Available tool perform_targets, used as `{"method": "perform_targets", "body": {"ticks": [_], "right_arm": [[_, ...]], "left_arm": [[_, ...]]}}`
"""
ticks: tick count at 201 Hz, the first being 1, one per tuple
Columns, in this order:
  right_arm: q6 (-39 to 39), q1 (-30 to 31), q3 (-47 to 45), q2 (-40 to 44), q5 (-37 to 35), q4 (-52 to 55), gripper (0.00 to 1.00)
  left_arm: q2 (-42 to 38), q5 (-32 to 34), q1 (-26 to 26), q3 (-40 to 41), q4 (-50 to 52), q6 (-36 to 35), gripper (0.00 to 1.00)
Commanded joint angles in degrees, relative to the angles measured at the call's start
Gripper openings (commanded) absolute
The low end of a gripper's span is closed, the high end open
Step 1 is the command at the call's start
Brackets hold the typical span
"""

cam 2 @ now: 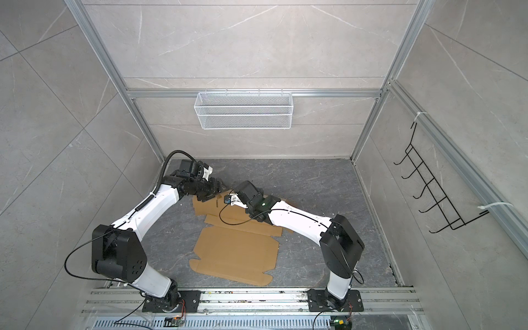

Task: Assemble paper box
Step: First fold the bottom flaps of a flat cardboard box at the center of the table.

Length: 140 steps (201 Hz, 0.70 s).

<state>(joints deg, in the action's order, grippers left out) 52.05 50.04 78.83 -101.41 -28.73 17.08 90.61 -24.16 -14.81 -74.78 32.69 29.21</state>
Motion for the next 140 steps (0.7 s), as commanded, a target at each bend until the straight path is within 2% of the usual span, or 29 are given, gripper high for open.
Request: {"method": "perform_targets", "body": {"ticks": [1, 50, 77, 115, 140], "right_arm": [[-0.26, -0.39, -1.4, 2.41, 0.26, -0.93, 0.0], [2.36, -1.76, -3.16, 3.15, 0.36, -3.05, 0.0], [2.95, -2.53, -3.08, 2.89, 0.42, -2.78, 0.0], [3.1, -3.42, -2.49, 2.36, 1.12, -2.69, 0.0], [2.99, -3.45, -1.45, 1.78, 1.39, -1.72, 0.0]], "left_arm": [[-5.22, -1.59, 1.95, 1.89, 0.08, -1.95, 0.79], [-14.22, -4.21, 8.72, 12.06, -0.4, -0.79, 0.82], [-21.37, -5.81, 12.89, 21.28, -5.3, 4.43, 0.81], [-23.64, -5.38, 12.3, 32.36, -12.13, 8.85, 0.78], [-21.44, -1.88, 9.67, 34.44, -17.45, 8.59, 0.78]]}}
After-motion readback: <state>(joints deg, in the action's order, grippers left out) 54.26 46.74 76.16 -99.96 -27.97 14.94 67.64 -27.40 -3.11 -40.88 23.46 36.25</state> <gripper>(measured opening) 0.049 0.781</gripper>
